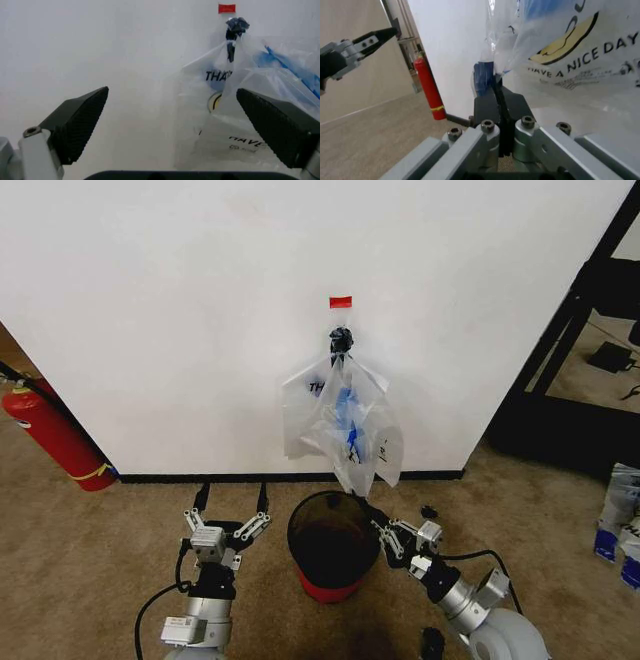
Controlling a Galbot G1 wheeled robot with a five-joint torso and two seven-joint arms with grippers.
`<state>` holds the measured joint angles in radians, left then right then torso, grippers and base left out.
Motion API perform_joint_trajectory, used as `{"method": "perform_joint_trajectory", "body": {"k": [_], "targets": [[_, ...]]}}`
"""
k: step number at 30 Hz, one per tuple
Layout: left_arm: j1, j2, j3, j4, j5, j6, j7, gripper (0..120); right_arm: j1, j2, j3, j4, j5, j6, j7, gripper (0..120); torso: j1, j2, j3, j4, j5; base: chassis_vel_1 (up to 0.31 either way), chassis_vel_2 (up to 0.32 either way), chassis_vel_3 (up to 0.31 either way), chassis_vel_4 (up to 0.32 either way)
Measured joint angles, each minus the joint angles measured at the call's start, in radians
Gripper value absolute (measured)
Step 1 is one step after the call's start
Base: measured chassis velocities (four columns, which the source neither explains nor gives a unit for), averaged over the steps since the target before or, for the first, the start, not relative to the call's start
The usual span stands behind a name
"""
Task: Pick up the garbage bag from the wall and place it over the trash bin.
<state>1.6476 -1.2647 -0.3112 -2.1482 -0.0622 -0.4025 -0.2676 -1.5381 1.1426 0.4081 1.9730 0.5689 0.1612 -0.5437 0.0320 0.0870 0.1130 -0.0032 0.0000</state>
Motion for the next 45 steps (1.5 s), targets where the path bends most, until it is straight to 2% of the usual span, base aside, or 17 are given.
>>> {"method": "perform_joint_trajectory", "body": {"k": [14,21,26,29,32,33,34,37,38,39,40,43,45], "targets": [[-0.008,-0.001,0.001,0.014,-0.005,0.001,0.0,100,-0.026,-0.011,-0.008,-0.022,-0.053,0.039,-0.013,0,0.0,0.0,0.0,0.0,-0.0001,0.0,0.0,0.0,0.0],[-0.016,0.0,0.003,0.016,-0.006,0.005,-0.001,100,0.014,-0.005,-0.012,-0.02,-0.024,0.028,0.026,0,0.0,0.0,0.0,0.0,0.0,0.0,0.0,0.0,0.0],[-0.037,0.023,0.021,-0.013,-0.039,0.04,-0.003,100,0.048,0.0,-0.012,-0.017,0.003,0.017,0.053,0,0.0,0.0,0.0,0.0002,0.0,0.0,0.0,0.0,0.0],[-0.079,0.074,0.051,-0.046,-0.089,0.087,-0.004,100,0.071,-0.002,-0.011,-0.011,0.016,0.006,0.077,0,0.0,0.0,0.0,0.0001,-0.0001,0.0,0.0,0.0,0.0],[-0.134,0.181,0.081,-0.109,-0.185,0.163,-0.007,100,0.11,-0.013,-0.04,-0.011,0.032,-0.014,0.118,0,0.0,0.0,0.0,-0.0009,-0.0006,0.0,0.0,0.0,0.0],[-0.134,0.181,0.081,-0.109,-0.185,0.163,-0.007,100,0.11,-0.013,-0.04,-0.011,0.032,-0.014,0.118,0,0.0,0.0,0.0,-0.0009,-0.0006,0.0,0.0,0.0,0.0],[-0.137,0.213,0.078,-0.133,-0.209,0.181,-0.009,100,0.134,-0.02,-0.063,-0.019,0.037,-0.02,0.131,0,0.0,0.0,0.0,-0.001,-0.0004,0.0,0.0,0.0,0.0],[-0.16,0.343,0.051,-0.219,-0.317,0.251,-0.024,100,0.234,-0.041,-0.151,-0.054,0.044,-0.043,0.173,0,0.0,0.0,0.0,0.0019,0.0003,0.0,0.0,0.0,0.0],[-0.196,0.399,0.052,-0.244,-0.385,0.29,-0.029,100,0.248,-0.044,-0.164,-0.06,0.044,-0.05,0.188,0,0.0,0.0,0.0,0.0013,-0.0004,0.0,0.0,0.0,0.0],[-0.222,0.43,0.055,-0.255,-0.427,0.311,-0.034,100,0.253,-0.045,-0.167,-0.062,0.042,-0.054,0.198,0,0.0,0.0,0.0,0.0002,-0.0006,0.0,0.0,0.0,0.0],[-0.222,0.43,0.055,-0.255,-0.427,0.311,-0.034,100,0.253,-0.045,-0.167,-0.062,0.042,-0.054,0.198,0,0.0,0.0,0.0,0.0002,-0.0006,0.0,0.0,0.0,0.0],[-0.35,0.541,0.099,-0.284,-0.586,0.408,-0.053,100,0.261,-0.047,-0.169,-0.068,0.026,-0.064,0.23,0,0.0,0.0,0.0,-0.0005,-0.0001,0.0,0.0,0.0,0.0],[-0.491,0.61,0.179,-0.276,-0.668,0.461,-0.06,100,0.262,-0.048,-0.169,-0.069,0.02,-0.071,0.251,0,0.0,0.0,0.0,-0.0001,-0.0001,0.0,0.0,0.0,0.0]]}}
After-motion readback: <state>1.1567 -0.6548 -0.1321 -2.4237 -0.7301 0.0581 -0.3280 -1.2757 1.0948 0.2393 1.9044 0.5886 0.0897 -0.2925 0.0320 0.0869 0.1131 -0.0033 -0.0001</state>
